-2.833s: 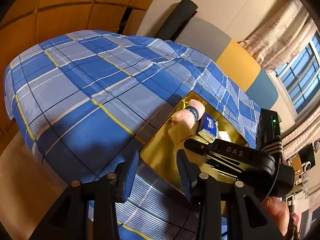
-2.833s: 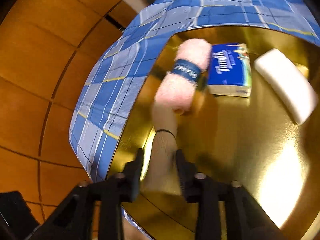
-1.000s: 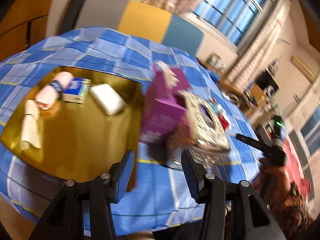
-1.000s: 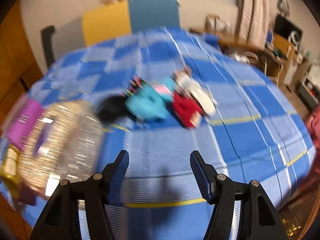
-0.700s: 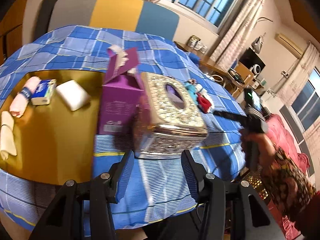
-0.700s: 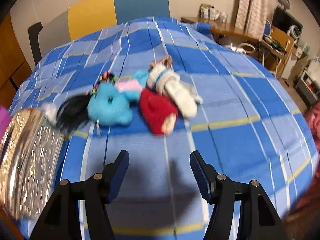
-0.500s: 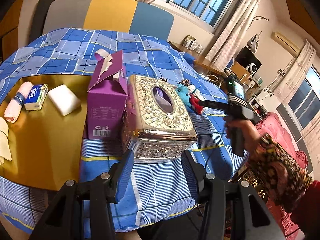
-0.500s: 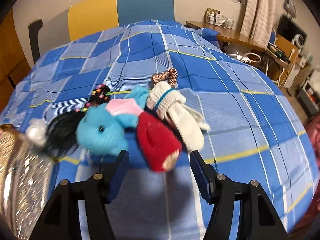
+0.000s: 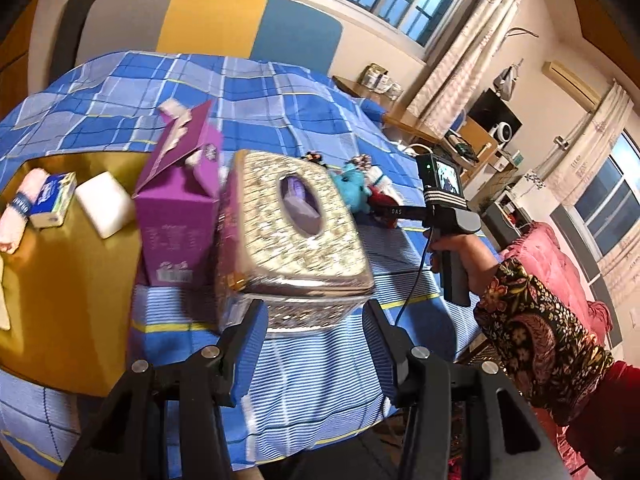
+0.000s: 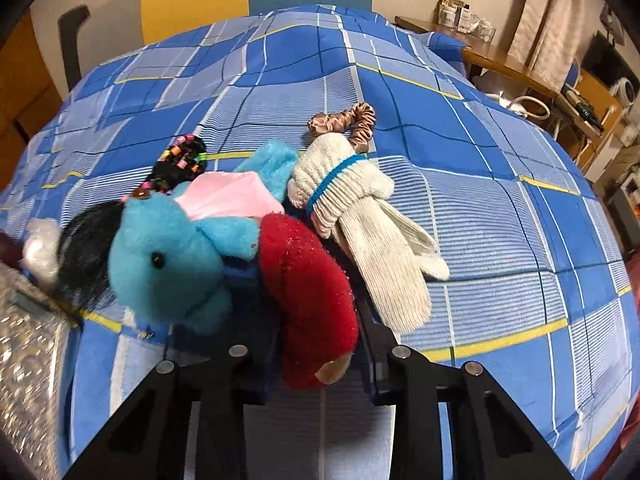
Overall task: Organize soft objects
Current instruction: 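Move both tools back over the remaining plush toys on the bed, then grasp the red plush with the right gripper while the left grasps the blue plush toy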
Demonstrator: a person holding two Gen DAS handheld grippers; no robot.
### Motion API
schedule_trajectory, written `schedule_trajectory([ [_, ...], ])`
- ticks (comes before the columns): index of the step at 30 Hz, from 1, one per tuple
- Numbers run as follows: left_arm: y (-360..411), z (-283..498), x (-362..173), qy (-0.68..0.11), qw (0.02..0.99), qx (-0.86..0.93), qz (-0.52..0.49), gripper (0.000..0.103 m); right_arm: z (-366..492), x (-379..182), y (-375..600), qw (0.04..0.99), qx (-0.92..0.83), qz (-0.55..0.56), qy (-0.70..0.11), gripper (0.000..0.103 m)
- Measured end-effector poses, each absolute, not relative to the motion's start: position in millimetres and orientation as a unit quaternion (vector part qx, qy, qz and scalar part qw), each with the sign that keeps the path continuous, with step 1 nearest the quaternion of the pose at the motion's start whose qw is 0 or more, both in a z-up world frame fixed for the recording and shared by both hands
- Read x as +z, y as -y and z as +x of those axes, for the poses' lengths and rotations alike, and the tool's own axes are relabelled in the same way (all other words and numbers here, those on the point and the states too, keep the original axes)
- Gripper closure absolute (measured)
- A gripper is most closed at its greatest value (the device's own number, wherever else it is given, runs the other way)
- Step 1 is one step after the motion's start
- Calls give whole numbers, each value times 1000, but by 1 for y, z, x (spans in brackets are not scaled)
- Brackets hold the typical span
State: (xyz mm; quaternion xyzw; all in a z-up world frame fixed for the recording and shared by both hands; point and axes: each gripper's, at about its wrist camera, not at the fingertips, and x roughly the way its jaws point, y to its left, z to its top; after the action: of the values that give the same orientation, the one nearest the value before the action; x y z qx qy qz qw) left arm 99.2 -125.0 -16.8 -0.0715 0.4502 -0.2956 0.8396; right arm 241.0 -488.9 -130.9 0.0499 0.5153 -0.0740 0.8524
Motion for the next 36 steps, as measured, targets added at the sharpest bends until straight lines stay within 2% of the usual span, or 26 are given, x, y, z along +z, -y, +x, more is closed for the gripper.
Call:
schedule_trajectory([
  [9,168,111,2,-442,837,-317,-59,54,196,-121,508,845,-70,97,-522,72],
  [17,238,140,14,-462,823,-328,-34,53,188,-131,524,834,-89,127,-530,72],
  [21,281,164,14,-472,818,-329,-4,47,187,-131,524,831,-91,131,-534,71],
  [25,320,201,1,-493,809,-319,28,41,186,-132,526,829,-91,134,-536,71],
  [29,350,245,-30,-527,801,-278,65,41,188,-132,527,827,-89,136,-538,71],
  [36,370,294,-73,-569,790,-218,69,41,189,-133,532,823,-84,163,-538,71],
])
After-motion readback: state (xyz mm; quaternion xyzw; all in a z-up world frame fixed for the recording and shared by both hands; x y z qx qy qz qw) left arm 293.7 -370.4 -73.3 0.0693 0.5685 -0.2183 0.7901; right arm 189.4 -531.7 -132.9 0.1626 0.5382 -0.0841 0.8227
